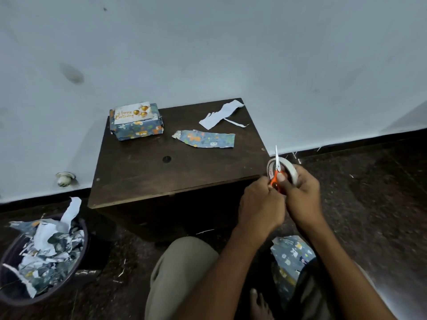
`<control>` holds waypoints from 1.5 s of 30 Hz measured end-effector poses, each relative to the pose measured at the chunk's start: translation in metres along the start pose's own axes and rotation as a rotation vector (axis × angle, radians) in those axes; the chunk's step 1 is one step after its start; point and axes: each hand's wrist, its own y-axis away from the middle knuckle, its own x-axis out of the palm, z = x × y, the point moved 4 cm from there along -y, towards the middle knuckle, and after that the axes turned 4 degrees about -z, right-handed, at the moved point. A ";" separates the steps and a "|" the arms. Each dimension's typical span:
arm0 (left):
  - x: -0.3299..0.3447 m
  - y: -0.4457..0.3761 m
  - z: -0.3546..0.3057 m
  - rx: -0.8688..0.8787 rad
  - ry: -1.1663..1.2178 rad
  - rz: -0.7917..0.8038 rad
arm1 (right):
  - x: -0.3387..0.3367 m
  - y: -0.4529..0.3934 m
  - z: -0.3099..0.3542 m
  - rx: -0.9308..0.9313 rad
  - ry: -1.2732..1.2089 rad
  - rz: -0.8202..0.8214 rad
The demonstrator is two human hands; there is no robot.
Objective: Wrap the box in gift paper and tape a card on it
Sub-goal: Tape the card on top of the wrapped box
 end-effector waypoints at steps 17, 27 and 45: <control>0.120 -0.053 0.046 0.648 -2.046 0.251 | -0.059 -0.046 -0.033 0.204 0.137 0.052; 0.138 0.025 0.061 0.667 -1.842 0.320 | -0.041 -0.044 -0.055 0.230 0.428 0.333; 0.045 0.017 0.030 0.141 -0.693 0.533 | 0.063 -0.039 -0.096 -0.026 0.892 0.750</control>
